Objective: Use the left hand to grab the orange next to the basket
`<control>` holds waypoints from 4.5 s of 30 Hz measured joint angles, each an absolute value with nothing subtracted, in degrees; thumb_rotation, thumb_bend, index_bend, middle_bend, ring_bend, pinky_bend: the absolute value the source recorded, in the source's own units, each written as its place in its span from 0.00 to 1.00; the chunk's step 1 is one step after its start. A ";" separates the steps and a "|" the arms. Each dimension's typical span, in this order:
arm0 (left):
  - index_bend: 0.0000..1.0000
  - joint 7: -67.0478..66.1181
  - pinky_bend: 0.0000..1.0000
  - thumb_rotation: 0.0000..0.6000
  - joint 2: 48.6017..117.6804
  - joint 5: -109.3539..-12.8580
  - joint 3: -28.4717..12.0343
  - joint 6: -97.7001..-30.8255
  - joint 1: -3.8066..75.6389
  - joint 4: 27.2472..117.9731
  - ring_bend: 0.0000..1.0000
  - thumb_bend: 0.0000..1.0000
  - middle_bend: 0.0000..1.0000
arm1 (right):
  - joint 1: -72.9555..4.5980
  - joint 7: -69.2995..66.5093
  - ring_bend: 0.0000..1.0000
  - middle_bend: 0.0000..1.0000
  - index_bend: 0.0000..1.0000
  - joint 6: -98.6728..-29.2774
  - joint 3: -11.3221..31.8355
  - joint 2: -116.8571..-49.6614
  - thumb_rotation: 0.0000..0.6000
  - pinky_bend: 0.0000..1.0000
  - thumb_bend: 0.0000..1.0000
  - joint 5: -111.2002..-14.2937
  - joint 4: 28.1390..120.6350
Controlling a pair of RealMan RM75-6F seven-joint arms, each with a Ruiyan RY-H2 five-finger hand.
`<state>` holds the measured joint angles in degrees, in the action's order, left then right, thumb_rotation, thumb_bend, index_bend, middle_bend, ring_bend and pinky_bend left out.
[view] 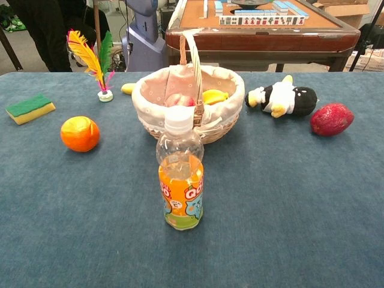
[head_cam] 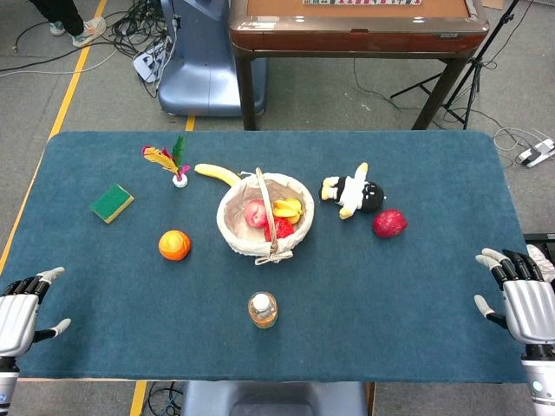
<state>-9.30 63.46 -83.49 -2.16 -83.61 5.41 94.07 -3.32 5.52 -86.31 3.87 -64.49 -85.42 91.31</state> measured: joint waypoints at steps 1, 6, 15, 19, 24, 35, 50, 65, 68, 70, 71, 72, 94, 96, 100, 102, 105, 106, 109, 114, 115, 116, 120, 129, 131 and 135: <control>0.25 -9.10 0.26 1.00 63.44 -83.45 -2.16 -83.54 5.42 93.99 0.28 0.12 0.26 | -3.30 5.56 0.14 0.23 0.26 -86.41 3.90 -64.51 1.00 0.16 0.22 -85.45 91.29; 0.25 -8.10 0.26 1.00 63.36 -83.07 -2.47 -83.66 5.38 93.42 0.28 0.12 0.26 | -3.08 5.49 0.14 0.23 0.26 -87.09 4.01 -64.48 1.00 0.17 0.22 -85.67 91.33; 0.24 -5.45 0.26 1.00 62.94 -83.85 -3.07 -83.04 6.42 92.99 0.28 0.12 0.26 | -2.59 5.34 0.14 0.23 0.26 -89.36 4.78 -63.59 1.00 0.17 0.22 -86.41 91.99; 0.24 -3.05 0.26 1.00 62.45 -84.71 -3.73 -81.73 8.06 92.32 0.28 0.12 0.26 | -2.39 5.66 0.14 0.23 0.26 -90.60 5.42 -62.66 1.00 0.17 0.22 -86.63 92.69; 0.21 1.75 0.26 1.00 61.85 -86.79 -4.18 -78.23 11.31 91.17 0.27 0.12 0.25 | -2.27 6.10 0.14 0.23 0.26 -91.56 6.06 -61.86 1.00 0.17 0.22 -86.94 93.45; 0.04 7.44 0.24 1.00 62.71 -89.49 -5.39 -63.89 23.02 87.51 0.19 0.11 0.15 | -2.33 6.25 0.15 0.23 0.26 -91.16 5.62 -61.97 1.00 0.17 0.22 -87.52 93.79; 0.12 1.64 0.21 1.00 71.67 -77.61 -8.49 -47.01 35.32 79.00 0.14 0.11 0.10 | -1.83 5.53 0.15 0.23 0.26 -91.22 5.47 -61.63 1.00 0.17 0.22 -87.22 93.68; 0.21 -2.31 0.30 1.00 78.87 -71.89 -8.87 -42.58 40.14 72.15 0.25 0.12 0.19 | -1.54 3.75 0.15 0.23 0.26 -91.22 5.40 -61.90 1.00 0.19 0.22 -86.97 92.60; 0.25 -3.12 0.34 1.00 80.68 -70.90 -9.08 -42.53 40.88 70.12 0.29 0.12 0.23 | -1.29 3.38 0.15 0.23 0.26 -91.46 5.37 -61.85 1.00 0.19 0.22 -86.89 92.39; 0.28 -3.62 0.37 1.00 81.76 -70.29 -9.20 -42.56 41.25 68.91 0.33 0.12 0.27 | -1.10 3.12 0.15 0.23 0.26 -91.62 5.36 -61.81 1.00 0.19 0.22 -86.77 92.24; 0.30 -3.88 0.39 1.00 82.48 -69.91 -9.30 -42.67 41.45 68.17 0.35 0.12 0.29 | -1.03 3.01 0.15 0.23 0.26 -91.68 5.36 -61.80 1.00 0.19 0.22 -86.72 92.17; 0.32 -4.02 0.41 1.00 82.98 -69.72 -9.38 -42.88 41.56 67.67 0.38 0.12 0.33 | -0.97 2.90 0.15 0.23 0.26 -91.70 5.36 -61.79 1.00 0.19 0.22 -86.65 92.09; 0.49 5.03 0.54 1.00 80.86 -74.79 -11.21 -56.20 38.64 70.68 0.54 0.12 0.55 | -1.42 0.91 0.15 0.23 0.26 -89.99 5.38 -62.63 1.00 0.19 0.22 -86.02 90.16; 0.48 6.91 0.54 1.00 79.73 -74.63 -12.32 -57.08 38.44 73.00 0.54 0.12 0.55 | -1.53 0.87 0.15 0.23 0.26 -89.86 5.41 -62.68 1.00 0.19 0.22 -86.05 90.11; 0.47 10.58 0.54 1.00 78.01 -74.09 -14.82 -58.14 38.53 77.25 0.54 0.12 0.55 | -1.63 0.73 0.15 0.23 0.26 -89.63 5.37 -62.85 1.00 0.19 0.22 -86.04 89.88; 0.47 11.73 0.54 1.00 77.58 -73.78 -16.05 -58.53 38.94 78.91 0.54 0.12 0.55 | -1.62 0.62 0.15 0.23 0.26 -89.49 5.35 -62.93 1.00 0.19 0.22 -85.88 89.74; 0.47 12.26 0.54 1.00 77.60 -73.21 -16.82 -58.10 39.92 80.29 0.54 0.12 0.55 | -1.60 0.30 0.15 0.23 0.26 -89.39 5.31 -63.09 1.00 0.19 0.22 -85.78 89.47; 0.47 12.30 0.54 1.00 77.71 -73.03 -16.95 -57.80 40.25 80.56 0.54 0.12 0.55 | -1.57 0.16 0.15 0.23 0.26 -89.39 5.29 -63.14 1.00 0.19 0.22 -85.75 89.35; 0.47 11.92 0.54 1.00 78.62 -72.36 -17.34 -57.00 41.38 81.08 0.54 0.12 0.55 | -1.49 -0.12 0.15 0.23 0.26 -89.40 5.28 -63.17 1.00 0.19 0.22 -85.66 89.07; 0.45 10.04 0.54 1.00 80.64 -70.74 -17.67 -55.49 43.19 81.32 0.53 0.12 0.55 | -1.40 -0.68 0.15 0.23 0.26 -89.22 5.32 -63.20 1.00 0.19 0.22 -85.26 88.67; 0.45 9.69 0.54 1.00 81.04 -70.43 -17.74 -55.32 43.48 81.29 0.53 0.12 0.55 | -1.39 -0.76 0.15 0.23 0.26 -89.15 5.30 -63.21 1.00 0.19 0.22 -85.20 88.59; 0.44 9.24 0.54 1.00 81.54 -69.95 -17.85 -55.06 43.89 81.24 0.53 0.12 0.55 | -1.39 -0.85 0.15 0.23 0.26 -89.07 5.28 -63.22 1.00 0.19 0.22 -85.17 88.51; 0.41 8.10 0.54 1.00 83.12 -68.79 -18.47 -54.65 45.16 80.93 0.53 0.12 0.55 | -1.40 -1.20 0.16 0.23 0.26 -88.85 5.27 -63.27 1.00 0.19 0.22 -85.01 88.33; 0.28 6.40 0.54 1.00 86.32 -65.72 -20.75 -54.96 47.67 80.69 0.52 0.12 0.53 | -1.40 -2.26 0.16 0.23 0.26 -88.59 5.33 -63.26 1.00 0.19 0.22 -84.77 87.59; 0.25 5.84 0.54 1.00 87.06 -65.23 -21.00 -54.85 48.31 80.63 0.50 0.12 0.50 | -1.35 -2.57 0.16 0.23 0.26 -88.59 5.32 -63.23 1.00 0.19 0.22 -84.75 87.37; 0.15 4.38 0.53 1.00 87.74 -63.74 -21.06 -53.61 49.32 80.61 0.39 0.12 0.37 | -1.20 -3.16 0.16 0.23 0.26 -88.73 5.36 -63.13 1.00 0.19 0.22 -84.64 87.01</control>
<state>4.38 87.74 -63.74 -21.06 -53.61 49.32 80.61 -1.20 -3.16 -88.73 5.36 -63.13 -84.64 87.01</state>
